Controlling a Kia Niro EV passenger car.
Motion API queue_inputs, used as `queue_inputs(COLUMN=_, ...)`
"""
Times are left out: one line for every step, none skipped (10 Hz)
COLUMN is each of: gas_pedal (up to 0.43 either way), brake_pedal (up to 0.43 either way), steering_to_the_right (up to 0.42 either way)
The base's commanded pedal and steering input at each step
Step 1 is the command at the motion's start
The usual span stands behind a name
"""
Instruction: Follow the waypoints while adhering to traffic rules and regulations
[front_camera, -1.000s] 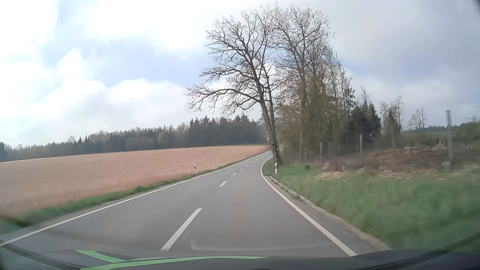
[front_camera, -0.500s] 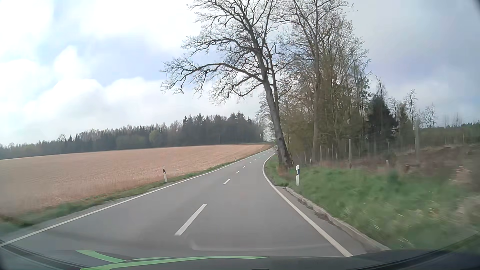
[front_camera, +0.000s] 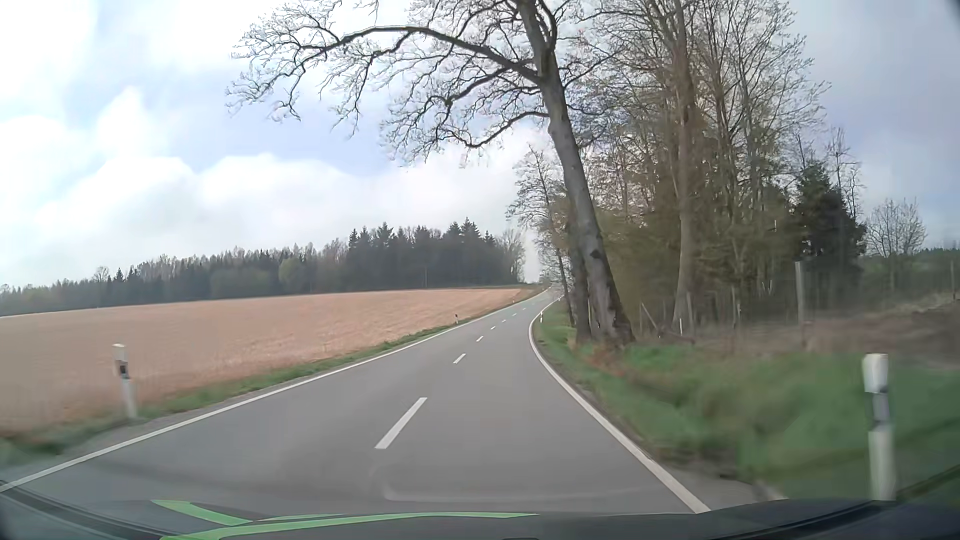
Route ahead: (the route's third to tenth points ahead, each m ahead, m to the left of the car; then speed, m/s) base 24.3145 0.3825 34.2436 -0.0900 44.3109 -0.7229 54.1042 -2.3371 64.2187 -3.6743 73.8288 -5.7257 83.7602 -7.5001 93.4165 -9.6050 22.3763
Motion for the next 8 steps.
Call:
queue_inputs(gas_pedal=0.220, brake_pedal=0.000, steering_to_the_right=0.013)
queue_inputs(gas_pedal=0.228, brake_pedal=0.000, steering_to_the_right=0.013)
queue_inputs(gas_pedal=0.228, brake_pedal=0.000, steering_to_the_right=0.014)
queue_inputs(gas_pedal=0.228, brake_pedal=0.000, steering_to_the_right=0.014)
queue_inputs(gas_pedal=0.228, brake_pedal=0.000, steering_to_the_right=0.015)
queue_inputs(gas_pedal=0.228, brake_pedal=0.000, steering_to_the_right=0.015)
queue_inputs(gas_pedal=0.240, brake_pedal=0.000, steering_to_the_right=0.015)
queue_inputs(gas_pedal=0.248, brake_pedal=0.000, steering_to_the_right=0.015)
